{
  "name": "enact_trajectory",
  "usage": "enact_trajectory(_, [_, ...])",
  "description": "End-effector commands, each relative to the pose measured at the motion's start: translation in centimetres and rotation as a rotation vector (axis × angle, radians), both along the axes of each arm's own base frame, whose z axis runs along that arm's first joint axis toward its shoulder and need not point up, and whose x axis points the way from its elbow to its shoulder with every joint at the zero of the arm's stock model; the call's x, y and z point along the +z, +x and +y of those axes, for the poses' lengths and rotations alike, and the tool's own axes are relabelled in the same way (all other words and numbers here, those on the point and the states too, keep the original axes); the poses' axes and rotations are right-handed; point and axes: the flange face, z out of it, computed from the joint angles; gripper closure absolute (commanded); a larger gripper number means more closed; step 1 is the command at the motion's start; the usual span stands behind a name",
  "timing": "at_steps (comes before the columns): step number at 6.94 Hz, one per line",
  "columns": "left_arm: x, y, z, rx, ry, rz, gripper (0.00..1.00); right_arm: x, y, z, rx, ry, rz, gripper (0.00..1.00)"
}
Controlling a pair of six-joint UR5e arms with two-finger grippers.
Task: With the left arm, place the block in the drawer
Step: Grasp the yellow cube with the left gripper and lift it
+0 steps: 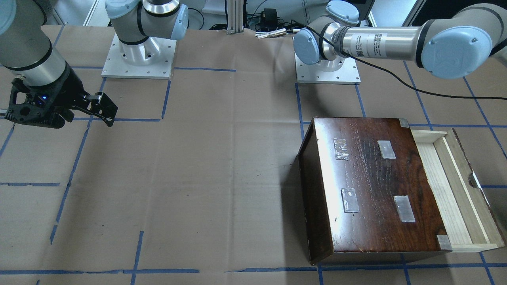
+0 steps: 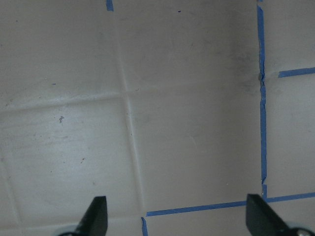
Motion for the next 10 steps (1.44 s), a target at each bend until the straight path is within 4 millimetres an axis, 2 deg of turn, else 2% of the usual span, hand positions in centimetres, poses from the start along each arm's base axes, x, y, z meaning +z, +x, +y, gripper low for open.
enact_trajectory(1, [7.5,-1.6,2.1,-0.004,0.014,-0.021,0.65,0.0,0.0,0.0,-0.001,0.0,0.0,0.0])
enact_trajectory(3, [11.1,-4.3,4.5,-0.001,0.036,0.001,0.65,0.0,0.0,0.0,0.0,0.0,0.0,0.0])
enact_trajectory(4, [12.2,-6.5,6.5,0.01,0.049,0.02,0.65,0.0,0.0,0.0,-0.001,0.0,0.0,0.0])
enact_trajectory(5, [12.4,-9.6,8.5,0.048,0.071,0.042,0.65,0.0,0.0,0.0,0.0,0.0,0.0,0.0])
enact_trajectory(6, [13.6,-12.2,10.7,0.083,0.081,0.054,0.65,0.1,0.0,0.0,-0.001,-0.001,0.0,0.0])
enact_trajectory(7, [13.7,-15.0,11.8,0.109,0.09,0.063,0.65,0.0,0.0,0.0,-0.001,0.0,0.0,0.0])
enact_trajectory(9, [14.5,-22.6,11.3,0.125,0.086,0.053,0.65,0.0,0.0,0.0,0.0,0.0,0.0,0.0])
enact_trajectory(10, [15.5,-25.5,11.0,0.146,0.079,0.046,0.65,-0.1,0.0,0.0,0.0,0.002,0.0,0.0])
